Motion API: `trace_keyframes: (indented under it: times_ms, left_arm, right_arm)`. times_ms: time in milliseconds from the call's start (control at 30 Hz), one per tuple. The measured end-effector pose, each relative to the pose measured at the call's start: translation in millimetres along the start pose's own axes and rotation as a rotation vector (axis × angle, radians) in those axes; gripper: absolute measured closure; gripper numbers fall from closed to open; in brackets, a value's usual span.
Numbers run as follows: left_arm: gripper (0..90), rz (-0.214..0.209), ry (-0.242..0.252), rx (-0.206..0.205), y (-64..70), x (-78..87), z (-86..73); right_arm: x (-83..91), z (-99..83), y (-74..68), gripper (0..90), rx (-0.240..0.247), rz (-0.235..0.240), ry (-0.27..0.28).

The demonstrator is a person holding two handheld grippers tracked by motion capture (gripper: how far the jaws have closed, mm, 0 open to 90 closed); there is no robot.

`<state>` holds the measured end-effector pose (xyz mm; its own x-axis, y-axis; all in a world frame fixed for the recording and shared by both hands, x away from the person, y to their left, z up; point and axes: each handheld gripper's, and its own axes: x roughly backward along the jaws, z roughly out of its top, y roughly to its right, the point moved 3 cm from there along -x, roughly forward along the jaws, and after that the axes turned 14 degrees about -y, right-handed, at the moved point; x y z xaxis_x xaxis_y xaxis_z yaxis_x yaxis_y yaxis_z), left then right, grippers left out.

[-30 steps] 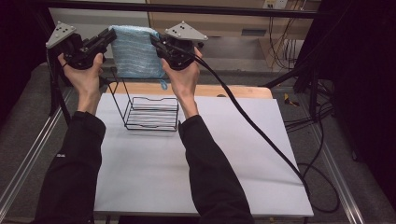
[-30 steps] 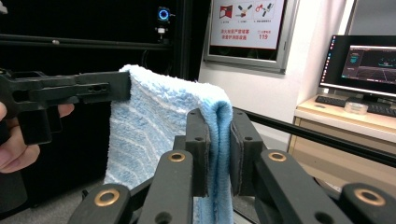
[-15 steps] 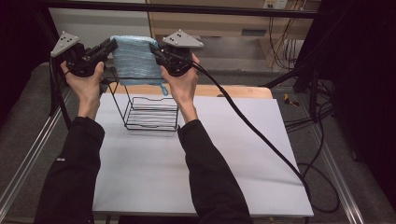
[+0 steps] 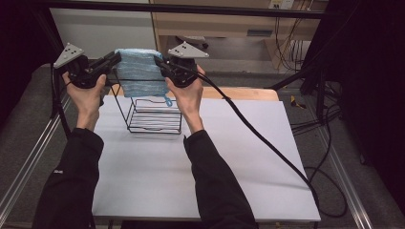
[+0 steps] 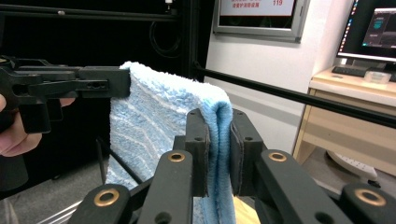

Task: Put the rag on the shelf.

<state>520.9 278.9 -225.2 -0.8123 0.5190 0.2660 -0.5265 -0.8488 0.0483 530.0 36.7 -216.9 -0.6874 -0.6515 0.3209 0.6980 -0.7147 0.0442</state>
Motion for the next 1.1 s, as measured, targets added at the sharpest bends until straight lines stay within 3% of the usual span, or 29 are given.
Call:
trace_keyframes:
  times_ms: [800, 1100]
  left_arm:
    - [82.3, -0.034, -0.047, -0.055, 6.2, 16.7, -18.1]
    - [81.8, -0.052, -0.087, -0.077, 10.5, 24.5, -21.9]
  right_arm:
    - [9.9, -15.7, -10.0, 79.7, 0.025, 0.039, -0.040]
    - [12.0, -21.2, -12.0, 79.3, 0.021, 0.060, -0.071]
